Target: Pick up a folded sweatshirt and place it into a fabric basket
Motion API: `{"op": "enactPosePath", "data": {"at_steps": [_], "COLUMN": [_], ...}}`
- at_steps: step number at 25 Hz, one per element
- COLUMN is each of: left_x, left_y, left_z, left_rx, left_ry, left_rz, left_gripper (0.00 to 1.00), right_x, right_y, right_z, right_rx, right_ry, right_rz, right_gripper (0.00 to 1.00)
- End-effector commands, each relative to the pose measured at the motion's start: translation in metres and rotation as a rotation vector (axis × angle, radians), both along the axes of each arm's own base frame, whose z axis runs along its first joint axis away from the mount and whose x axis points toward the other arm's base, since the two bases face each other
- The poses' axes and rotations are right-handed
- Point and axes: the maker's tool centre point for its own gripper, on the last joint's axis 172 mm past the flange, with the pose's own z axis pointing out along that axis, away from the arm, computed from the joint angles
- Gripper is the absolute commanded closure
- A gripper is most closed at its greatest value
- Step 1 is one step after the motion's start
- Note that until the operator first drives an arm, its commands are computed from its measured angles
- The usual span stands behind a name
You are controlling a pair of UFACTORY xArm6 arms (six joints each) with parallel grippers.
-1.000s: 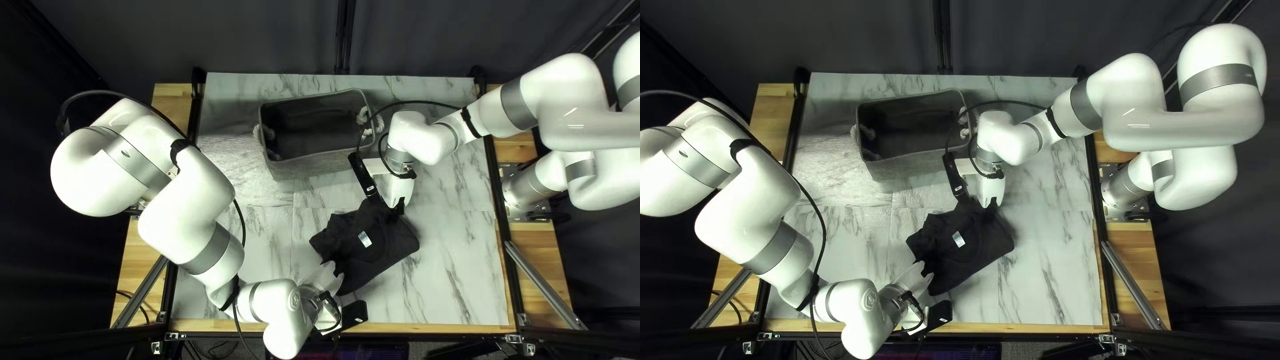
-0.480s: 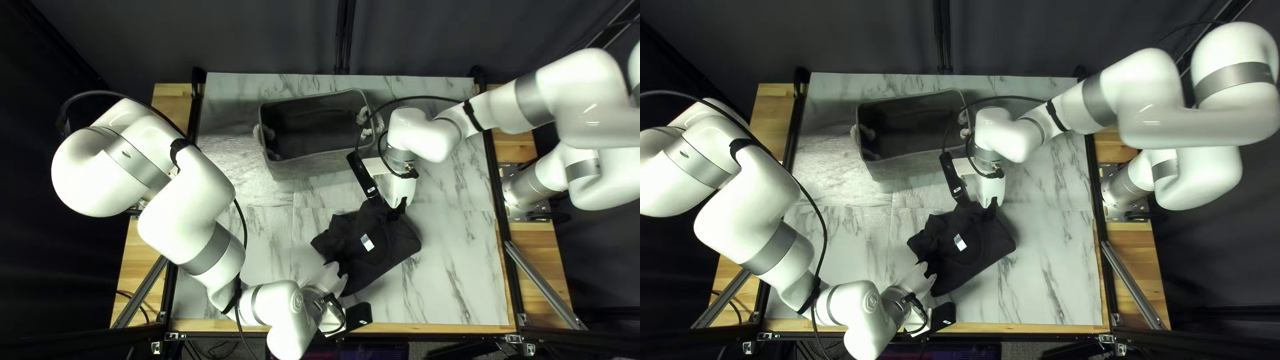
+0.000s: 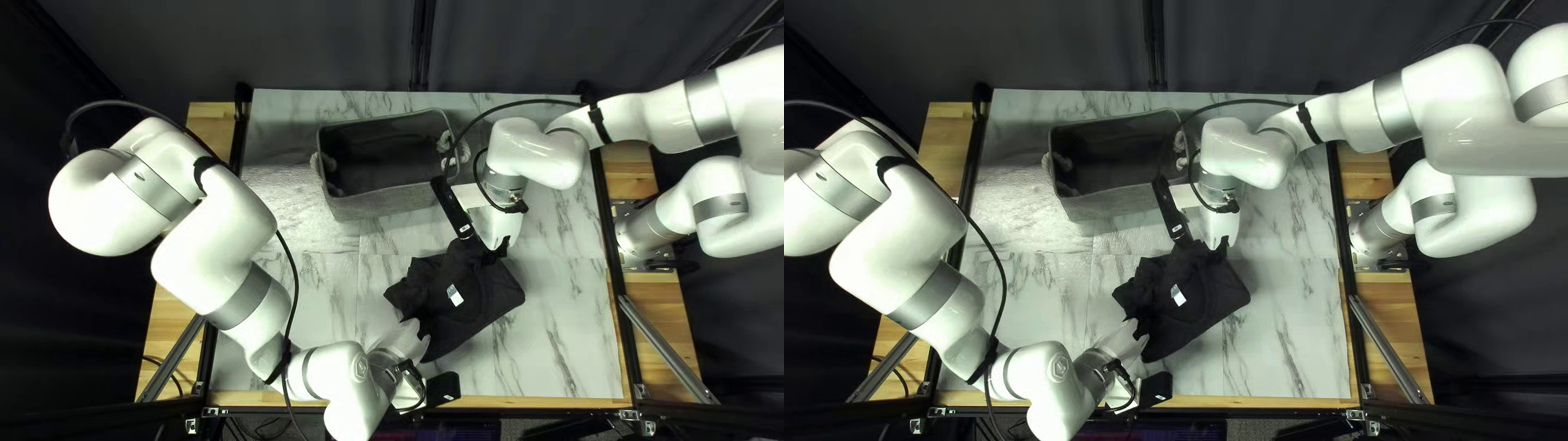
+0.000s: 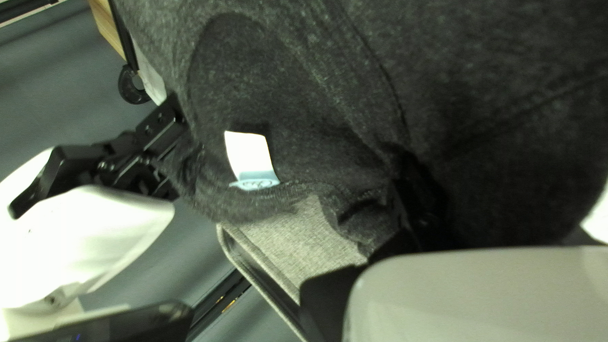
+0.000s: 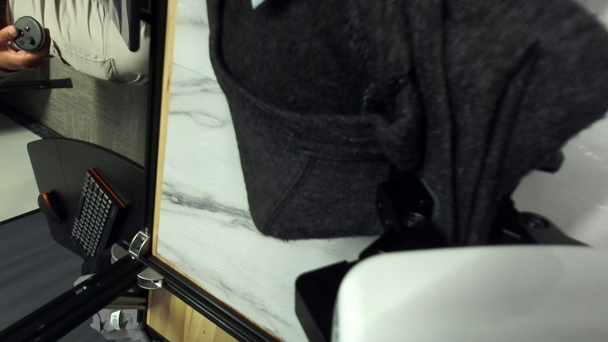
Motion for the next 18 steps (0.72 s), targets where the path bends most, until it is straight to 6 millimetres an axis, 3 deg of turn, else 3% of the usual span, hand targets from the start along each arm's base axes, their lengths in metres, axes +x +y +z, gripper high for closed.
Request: {"op": "enactPosePath", "data": {"at_steps": [1,6,18], "left_x": [-0.005,-0.011,-0.027], "left_y": [0.02,0.034,0.1], "left_z": [0.018,0.03,0.077], "left_rx": [0.002,0.006,0.02], "left_ry": [-0.006,-0.006,-0.014], "left_rz": [-0.005,-0.003,0.004], "left_gripper": [1.0,1.0,1.0], "right_x": [-0.004,-0.007,0.024], "right_y": [-0.003,-0.018,-0.097], "right_z": [0.008,0.026,0.084], "right_rx": [-0.004,-0.01,-0.039], "right_ry": [-0.015,-0.038,-0.046], "right_rz": [-0.009,-0.028,-0.06], "right_gripper": [1.0,1.0,1.0]}}
